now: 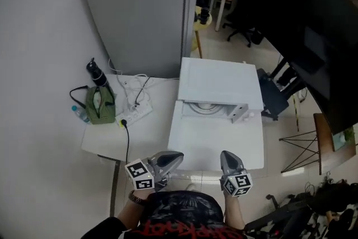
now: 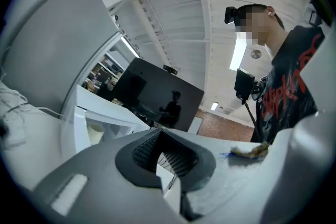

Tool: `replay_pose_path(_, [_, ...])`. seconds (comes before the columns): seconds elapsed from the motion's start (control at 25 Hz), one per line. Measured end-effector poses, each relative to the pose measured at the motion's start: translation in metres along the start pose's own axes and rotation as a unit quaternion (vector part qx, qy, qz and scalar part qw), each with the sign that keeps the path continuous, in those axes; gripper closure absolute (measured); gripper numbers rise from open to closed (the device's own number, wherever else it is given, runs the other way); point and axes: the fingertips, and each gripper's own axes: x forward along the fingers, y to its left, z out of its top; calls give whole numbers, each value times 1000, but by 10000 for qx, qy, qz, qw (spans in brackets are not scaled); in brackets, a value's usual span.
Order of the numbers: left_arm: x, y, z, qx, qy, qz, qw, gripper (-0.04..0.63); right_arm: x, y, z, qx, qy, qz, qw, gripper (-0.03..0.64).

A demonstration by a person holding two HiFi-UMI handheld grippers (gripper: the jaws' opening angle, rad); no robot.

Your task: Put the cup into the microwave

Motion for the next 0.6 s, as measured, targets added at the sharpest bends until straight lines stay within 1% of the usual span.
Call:
replay_pose_path(0.04, [11,-1,-3,91,88,-153,9998,594,-8,-2,11,-71,-162,-126,9998,617])
replay_pose_path(0.12, [32,-9,-7,391,301,-357,9981,594,-24,-3,31,-173,-444,-305,9984,617])
replay_pose_path(0.2, [48,-20,-11,711,551,-473,9948,594,-41,-1,46,-269,-665,-412,9966,617])
replay_pose_path(0.32, [64,-30,-23,1055,852,-593,9890,594,-60,3,68,-317,-965,-579,9931,617])
replay_pose_path(0.4, [70,-37,-33,1227,1050,-729,9842,594,-67,6,76,-348,-1046,-650,9918,617])
replay_pose_path(0.48, [74,-45,-41,1362,1221,-893,9791,594,-70,5,75,-428,-1008,-666,9917,617])
replay_pose_path(0.6, [80,-53,-48,1507,1426,-1029,9728,594,-72,4,72,-452,-938,-682,9922,617])
